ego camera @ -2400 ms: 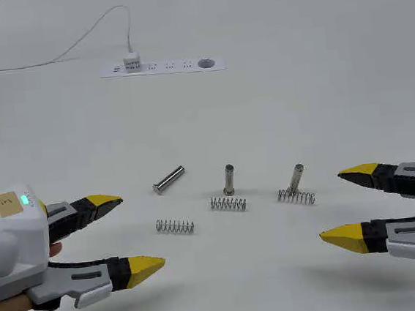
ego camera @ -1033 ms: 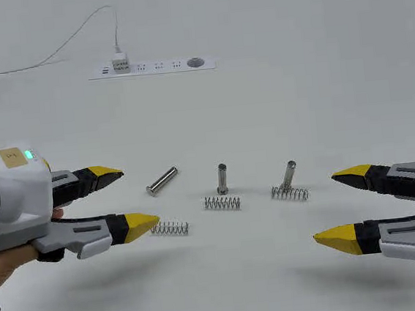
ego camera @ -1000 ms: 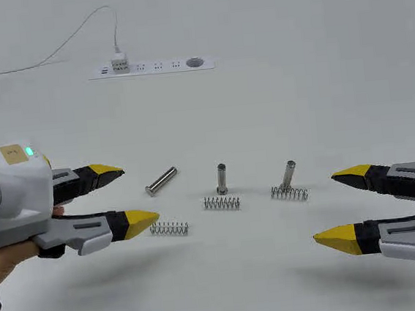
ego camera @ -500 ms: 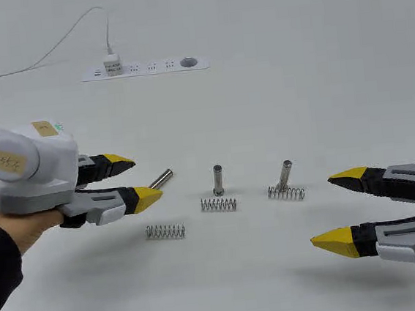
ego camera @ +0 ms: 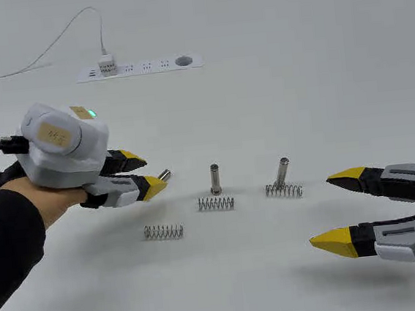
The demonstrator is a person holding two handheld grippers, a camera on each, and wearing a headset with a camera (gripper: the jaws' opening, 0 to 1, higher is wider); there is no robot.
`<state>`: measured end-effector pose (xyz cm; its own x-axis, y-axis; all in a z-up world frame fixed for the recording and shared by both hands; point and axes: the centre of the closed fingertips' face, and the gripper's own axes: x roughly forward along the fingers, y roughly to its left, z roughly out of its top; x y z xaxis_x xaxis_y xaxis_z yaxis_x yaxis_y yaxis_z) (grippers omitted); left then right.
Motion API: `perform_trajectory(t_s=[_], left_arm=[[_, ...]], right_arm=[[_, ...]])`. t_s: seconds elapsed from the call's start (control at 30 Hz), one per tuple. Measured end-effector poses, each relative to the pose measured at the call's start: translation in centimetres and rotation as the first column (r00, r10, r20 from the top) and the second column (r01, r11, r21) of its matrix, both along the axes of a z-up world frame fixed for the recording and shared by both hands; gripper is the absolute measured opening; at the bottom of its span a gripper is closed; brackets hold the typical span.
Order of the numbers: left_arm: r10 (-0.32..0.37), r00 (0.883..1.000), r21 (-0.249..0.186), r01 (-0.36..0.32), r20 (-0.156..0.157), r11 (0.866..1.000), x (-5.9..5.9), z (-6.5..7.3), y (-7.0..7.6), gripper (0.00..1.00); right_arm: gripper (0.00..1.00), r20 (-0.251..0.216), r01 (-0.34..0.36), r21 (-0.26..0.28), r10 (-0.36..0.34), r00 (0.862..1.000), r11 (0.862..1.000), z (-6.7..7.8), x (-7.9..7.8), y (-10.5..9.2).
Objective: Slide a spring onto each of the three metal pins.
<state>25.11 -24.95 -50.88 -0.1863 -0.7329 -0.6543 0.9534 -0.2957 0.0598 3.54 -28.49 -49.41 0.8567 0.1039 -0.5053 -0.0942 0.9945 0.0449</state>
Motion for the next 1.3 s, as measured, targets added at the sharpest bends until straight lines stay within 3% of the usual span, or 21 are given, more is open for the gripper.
perform_trajectory(t_s=[0.47, 0.83, 1.3], left_arm=[[0.044, 0.999, 0.099, -0.046, 0.019, 0.994, 0.5, -2.0, -1.2, 0.21], [0.041, 0.998, 0.143, -0.047, 0.047, 0.989, 0.3, -2.6, -1.7, 0.16], [0.067, 0.997, 0.199, -0.075, 0.046, 0.977, 0.5, -3.2, -1.8, 0.12]], right_arm=[[0.61, 0.0, 0.013, 0.004, -0.013, 1.0, 1.0, -0.2, -0.2, -0.2], [0.61, 0.0, 0.017, 0.012, -0.017, 1.0, 1.0, -0.4, -0.2, 0.0], [0.61, -0.001, 0.031, 0.015, -0.031, 1.0, 0.999, -0.6, -0.5, -0.2]])
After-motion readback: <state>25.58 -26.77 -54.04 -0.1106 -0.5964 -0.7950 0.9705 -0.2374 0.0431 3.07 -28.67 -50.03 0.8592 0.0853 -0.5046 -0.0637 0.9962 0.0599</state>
